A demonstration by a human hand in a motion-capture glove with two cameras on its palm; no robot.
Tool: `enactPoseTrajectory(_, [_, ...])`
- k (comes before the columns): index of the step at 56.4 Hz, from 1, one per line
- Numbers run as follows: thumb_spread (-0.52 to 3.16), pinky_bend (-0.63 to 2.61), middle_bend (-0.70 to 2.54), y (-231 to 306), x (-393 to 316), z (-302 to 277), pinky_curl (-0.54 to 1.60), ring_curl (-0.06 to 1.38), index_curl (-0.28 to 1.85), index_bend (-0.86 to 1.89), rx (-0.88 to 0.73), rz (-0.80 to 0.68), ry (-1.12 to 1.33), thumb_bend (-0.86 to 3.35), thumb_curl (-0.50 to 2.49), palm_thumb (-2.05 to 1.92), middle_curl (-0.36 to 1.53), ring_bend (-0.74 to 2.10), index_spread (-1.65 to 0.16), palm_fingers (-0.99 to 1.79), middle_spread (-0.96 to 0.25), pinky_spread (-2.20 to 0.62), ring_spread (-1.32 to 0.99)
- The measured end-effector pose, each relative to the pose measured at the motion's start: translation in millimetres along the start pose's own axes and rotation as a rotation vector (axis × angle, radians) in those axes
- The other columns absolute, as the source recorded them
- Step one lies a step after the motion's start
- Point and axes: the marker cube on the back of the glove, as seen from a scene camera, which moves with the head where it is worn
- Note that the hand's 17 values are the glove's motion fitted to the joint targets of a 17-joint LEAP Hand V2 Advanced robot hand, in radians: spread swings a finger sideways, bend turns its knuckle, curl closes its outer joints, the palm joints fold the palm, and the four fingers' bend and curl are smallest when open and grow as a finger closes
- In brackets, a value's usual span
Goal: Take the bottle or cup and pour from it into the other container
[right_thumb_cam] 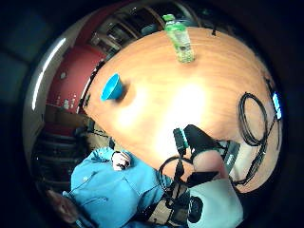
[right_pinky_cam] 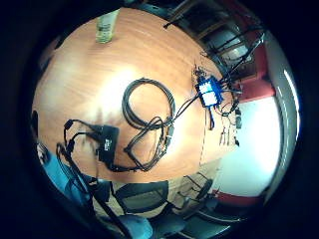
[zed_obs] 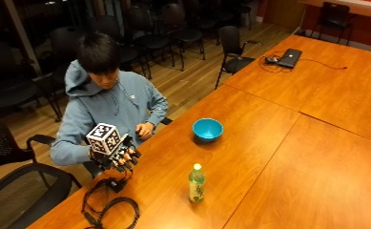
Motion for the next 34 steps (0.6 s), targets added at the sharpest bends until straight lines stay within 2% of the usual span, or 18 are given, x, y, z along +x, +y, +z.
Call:
enactPoseTrajectory(16, [0.93, 0.51, 0.2, -31.6, 45.7, -10.4, 0.23, 0.23, 0.24, 0.15, 0.002, 0.089, -0.12, -0.02, 0.35, 0.77, 0.3, 0.3, -0.33, 0.26, 0.02, 0.24, 0.11])
enactPoseTrajectory(29, [0.93, 0.5, 0.19, -70.2, 65.4, -5.2, 0.24, 0.25, 0.26, 0.15, -0.066, 0.091, -0.241, -0.02, 0.37, 0.77, 0.31, 0.31, -0.33, 0.25, 0.02, 0.24, 0.11])
enactPoseTrajectory(34, [0.93, 0.5, 0.19, -84.3, 72.5, -1.9, 0.24, 0.25, 0.26, 0.15, -0.077, 0.123, -0.214, -0.03, 0.37, 0.78, 0.32, 0.31, -0.33, 0.23, 0.02, 0.24, 0.11])
